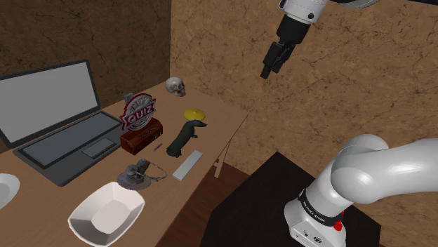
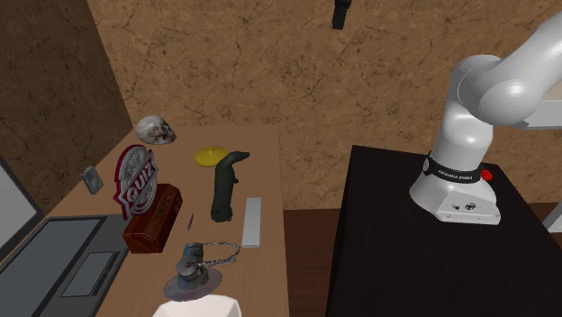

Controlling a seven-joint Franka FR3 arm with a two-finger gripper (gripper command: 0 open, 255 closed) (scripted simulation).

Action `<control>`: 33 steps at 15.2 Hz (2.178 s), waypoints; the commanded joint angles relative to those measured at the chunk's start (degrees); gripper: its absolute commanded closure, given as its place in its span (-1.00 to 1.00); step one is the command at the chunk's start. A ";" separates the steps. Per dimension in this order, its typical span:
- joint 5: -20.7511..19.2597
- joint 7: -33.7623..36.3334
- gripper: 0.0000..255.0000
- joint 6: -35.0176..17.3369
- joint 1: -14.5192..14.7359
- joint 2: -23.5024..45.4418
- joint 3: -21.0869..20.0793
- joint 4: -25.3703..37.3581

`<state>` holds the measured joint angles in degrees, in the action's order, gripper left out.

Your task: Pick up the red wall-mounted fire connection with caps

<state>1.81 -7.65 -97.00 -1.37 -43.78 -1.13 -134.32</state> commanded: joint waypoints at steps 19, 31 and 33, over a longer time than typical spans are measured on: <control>-1.02 24.33 -1.00 -26.85 1.38 22.41 -21.78 -5.01; -23.77 51.39 -1.00 -35.28 1.09 51.81 -31.28 7.45; -28.27 55.73 -1.00 -34.99 3.00 57.13 -30.57 10.81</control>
<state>-23.71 45.18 -131.65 0.63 10.42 -31.90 -124.78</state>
